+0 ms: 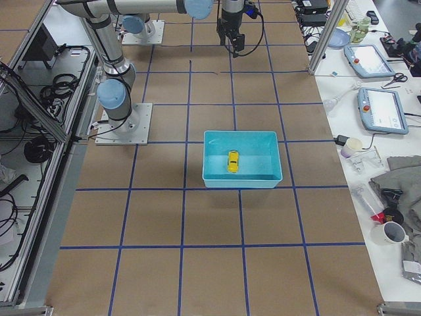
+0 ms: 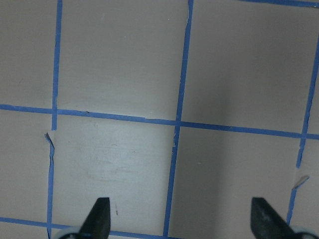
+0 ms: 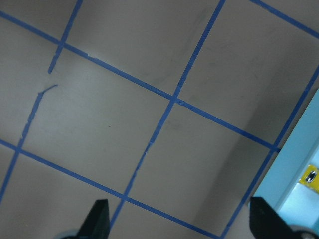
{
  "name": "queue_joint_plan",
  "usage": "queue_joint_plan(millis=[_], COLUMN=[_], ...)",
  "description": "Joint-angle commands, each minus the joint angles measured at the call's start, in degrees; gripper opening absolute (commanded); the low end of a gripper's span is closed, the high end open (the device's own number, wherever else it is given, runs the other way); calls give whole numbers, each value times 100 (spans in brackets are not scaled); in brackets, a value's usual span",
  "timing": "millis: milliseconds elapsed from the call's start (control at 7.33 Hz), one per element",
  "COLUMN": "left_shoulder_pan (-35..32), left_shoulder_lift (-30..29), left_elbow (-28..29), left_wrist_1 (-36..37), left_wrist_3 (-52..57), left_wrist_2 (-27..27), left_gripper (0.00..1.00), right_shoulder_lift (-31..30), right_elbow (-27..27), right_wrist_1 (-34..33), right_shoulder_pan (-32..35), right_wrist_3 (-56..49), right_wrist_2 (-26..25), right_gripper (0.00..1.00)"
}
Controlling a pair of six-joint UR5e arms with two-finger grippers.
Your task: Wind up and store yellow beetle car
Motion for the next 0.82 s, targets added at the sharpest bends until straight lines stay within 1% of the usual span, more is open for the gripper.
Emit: queue_joint_plan(millis=[0, 136, 682], left_shoulder_pan=[0, 0, 0], left_shoulder_lift=[4, 4, 4], left_elbow=[0, 0, 0], left_wrist_1=[-6, -6, -6], left_wrist_3=[7, 7, 7], left_wrist_2=[0, 0, 0], left_gripper=[100, 100, 100], right_shoulder_lift=[59, 59, -2], right_elbow=[-81, -90, -99], right_wrist_1=[1, -8, 54], right_shoulder_pan=[177, 177, 168], right_wrist_3=[1827, 2277, 2658], right_wrist_2=[-6, 72, -32], right_gripper=[100, 100, 100])
